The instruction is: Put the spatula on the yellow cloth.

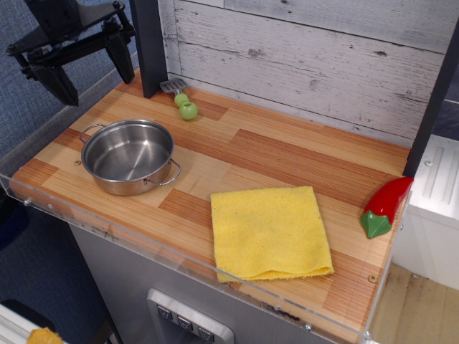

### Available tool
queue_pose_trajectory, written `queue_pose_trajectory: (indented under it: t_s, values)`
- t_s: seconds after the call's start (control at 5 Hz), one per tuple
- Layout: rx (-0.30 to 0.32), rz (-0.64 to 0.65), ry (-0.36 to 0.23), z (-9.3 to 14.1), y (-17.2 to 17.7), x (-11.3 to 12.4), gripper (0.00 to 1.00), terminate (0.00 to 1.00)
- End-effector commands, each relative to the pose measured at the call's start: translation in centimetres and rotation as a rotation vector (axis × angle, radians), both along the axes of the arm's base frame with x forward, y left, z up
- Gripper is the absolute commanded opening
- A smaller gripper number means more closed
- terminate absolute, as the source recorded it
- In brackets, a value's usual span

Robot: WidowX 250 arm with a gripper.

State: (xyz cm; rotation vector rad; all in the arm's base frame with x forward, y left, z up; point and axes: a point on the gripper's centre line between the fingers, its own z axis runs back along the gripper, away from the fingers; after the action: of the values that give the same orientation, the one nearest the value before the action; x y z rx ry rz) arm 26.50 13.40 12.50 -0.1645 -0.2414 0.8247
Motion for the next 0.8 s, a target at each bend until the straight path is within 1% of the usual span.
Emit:
queue_pose_trajectory:
  t_s: [0.0,0.4,0.6]
  values:
    - [0.0,0.0,0.0,0.0,0.0,0.0,1.0,0.0]
    - [0.015,0.023,0.003,0.6,-0.2,4.4,1.0,0.0]
    - [-0.006,0.039,-0.011,0.8,0.2,6.5,1.0,0.0]
